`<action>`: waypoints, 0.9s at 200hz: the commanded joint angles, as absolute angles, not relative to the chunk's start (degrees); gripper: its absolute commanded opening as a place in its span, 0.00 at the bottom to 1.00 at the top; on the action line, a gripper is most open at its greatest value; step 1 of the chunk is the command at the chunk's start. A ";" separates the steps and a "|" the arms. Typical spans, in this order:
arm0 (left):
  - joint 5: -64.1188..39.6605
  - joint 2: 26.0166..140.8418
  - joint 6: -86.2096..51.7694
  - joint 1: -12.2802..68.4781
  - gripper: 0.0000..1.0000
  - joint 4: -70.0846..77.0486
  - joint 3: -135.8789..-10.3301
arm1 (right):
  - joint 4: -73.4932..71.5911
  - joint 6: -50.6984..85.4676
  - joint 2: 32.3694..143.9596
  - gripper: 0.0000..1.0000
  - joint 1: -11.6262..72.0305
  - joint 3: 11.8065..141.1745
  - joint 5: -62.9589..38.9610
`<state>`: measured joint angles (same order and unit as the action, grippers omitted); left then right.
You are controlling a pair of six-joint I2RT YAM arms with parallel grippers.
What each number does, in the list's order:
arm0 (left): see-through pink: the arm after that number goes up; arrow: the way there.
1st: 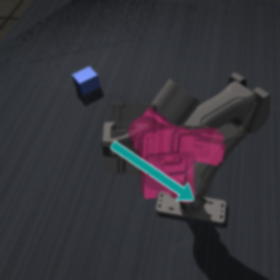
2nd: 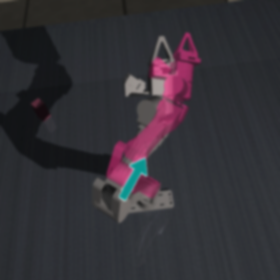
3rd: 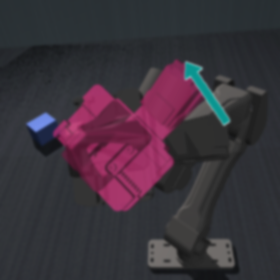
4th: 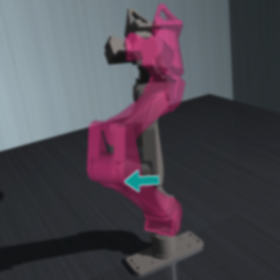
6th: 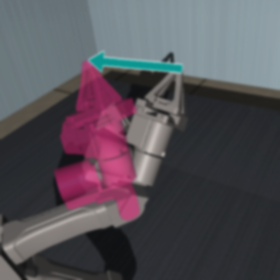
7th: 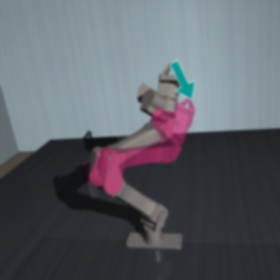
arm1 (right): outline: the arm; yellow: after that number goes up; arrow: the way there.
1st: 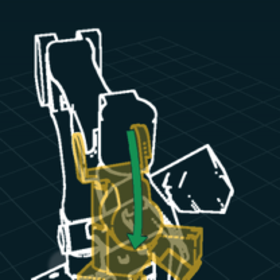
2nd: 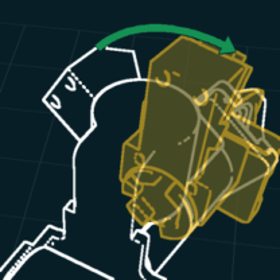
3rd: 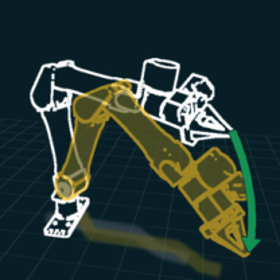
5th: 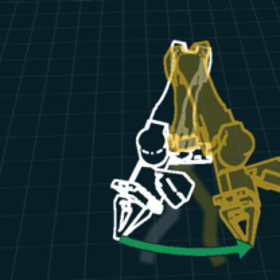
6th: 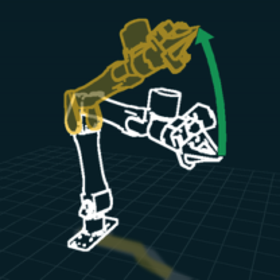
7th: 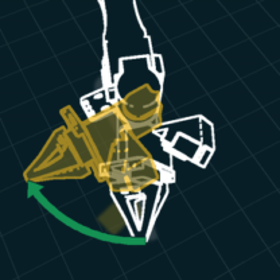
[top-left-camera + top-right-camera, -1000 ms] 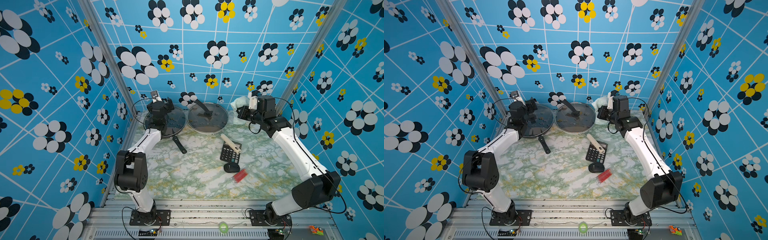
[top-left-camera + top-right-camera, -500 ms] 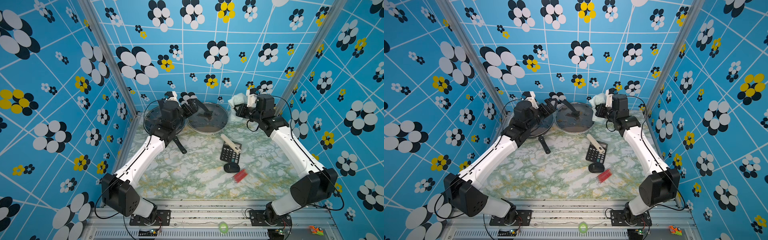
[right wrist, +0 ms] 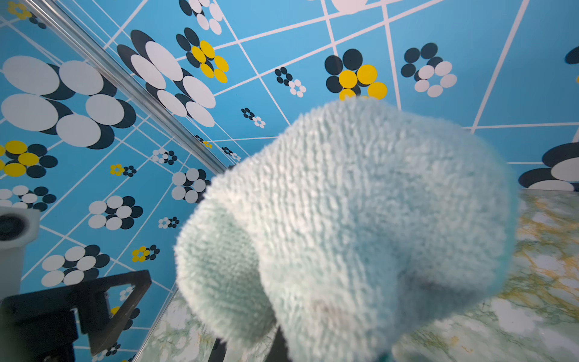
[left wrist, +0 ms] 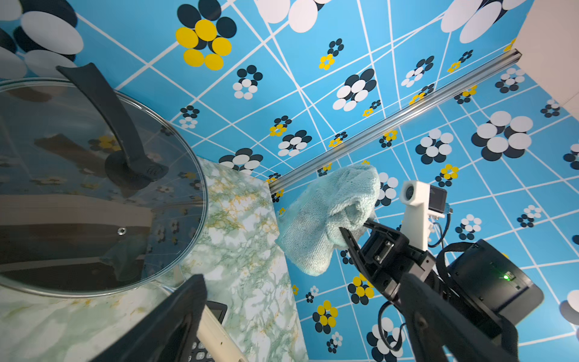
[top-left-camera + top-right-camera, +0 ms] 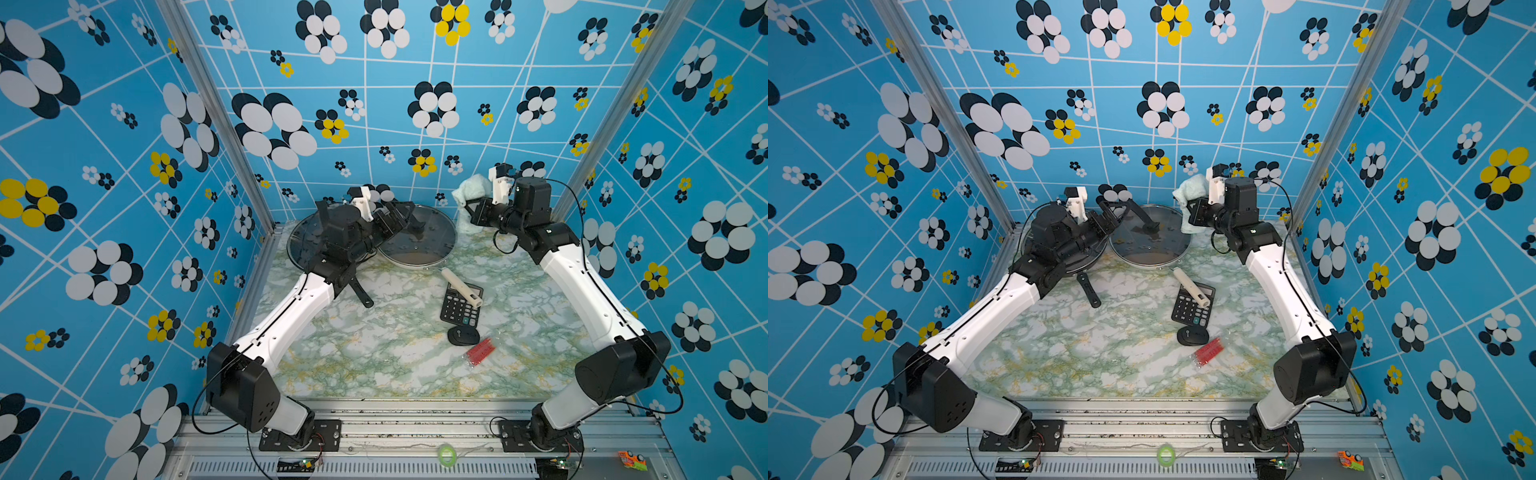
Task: Wipe the pot lid with a cloth
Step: Adjust the cleaning item.
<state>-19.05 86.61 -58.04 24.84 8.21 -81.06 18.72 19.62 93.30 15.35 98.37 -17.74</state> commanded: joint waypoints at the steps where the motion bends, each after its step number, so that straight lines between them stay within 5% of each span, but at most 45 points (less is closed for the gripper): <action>1: -29.11 89.83 -61.84 21.58 0.99 3.24 -88.48 | 19.45 16.09 95.22 0.00 15.82 101.01 -23.63; 53: -47.91 98.55 -82.68 19.03 0.99 10.04 -92.67 | 25.88 3.59 99.97 0.03 20.69 107.05 -28.55; 180: -48.09 95.93 -92.07 20.56 0.99 3.01 -86.13 | 21.87 2.16 105.45 0.10 27.92 112.88 -34.76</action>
